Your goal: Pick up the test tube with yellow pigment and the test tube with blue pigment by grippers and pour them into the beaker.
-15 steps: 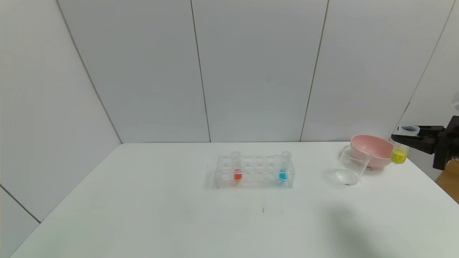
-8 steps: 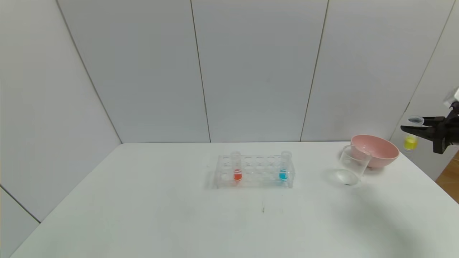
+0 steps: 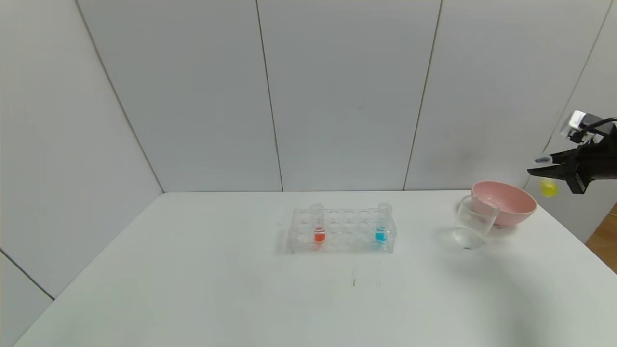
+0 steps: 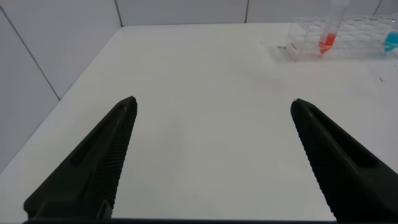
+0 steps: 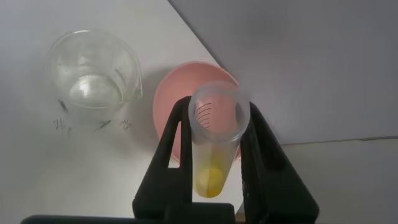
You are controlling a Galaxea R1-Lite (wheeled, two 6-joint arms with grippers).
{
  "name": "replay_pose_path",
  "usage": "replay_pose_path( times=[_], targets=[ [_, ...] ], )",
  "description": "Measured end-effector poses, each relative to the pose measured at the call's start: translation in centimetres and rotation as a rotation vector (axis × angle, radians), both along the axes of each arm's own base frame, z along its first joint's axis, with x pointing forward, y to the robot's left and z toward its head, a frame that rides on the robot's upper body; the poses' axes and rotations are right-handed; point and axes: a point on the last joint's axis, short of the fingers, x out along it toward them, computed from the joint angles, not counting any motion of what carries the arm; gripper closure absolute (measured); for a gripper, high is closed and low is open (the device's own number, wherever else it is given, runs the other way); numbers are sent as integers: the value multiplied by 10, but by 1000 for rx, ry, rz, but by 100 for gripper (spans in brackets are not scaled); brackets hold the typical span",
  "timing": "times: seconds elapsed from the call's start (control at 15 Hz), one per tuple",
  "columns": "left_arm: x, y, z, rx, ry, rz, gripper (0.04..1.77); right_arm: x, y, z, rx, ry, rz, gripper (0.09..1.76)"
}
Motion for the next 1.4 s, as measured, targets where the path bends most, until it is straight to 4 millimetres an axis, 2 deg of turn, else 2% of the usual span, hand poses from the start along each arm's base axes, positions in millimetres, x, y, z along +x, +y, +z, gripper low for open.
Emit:
replay_pose_path(
  times=[0.6, 1.07, 1.4],
  targets=[
    [0, 0, 0, 0, 0, 0, 5, 23, 23, 21, -135, 121, -36, 134],
    [0, 0, 0, 0, 0, -1, 5, 29, 55, 18, -241, 197, -68, 134],
    [0, 0, 0, 0, 0, 0, 5, 31, 70, 17, -324, 225, -104, 134]
  ],
)
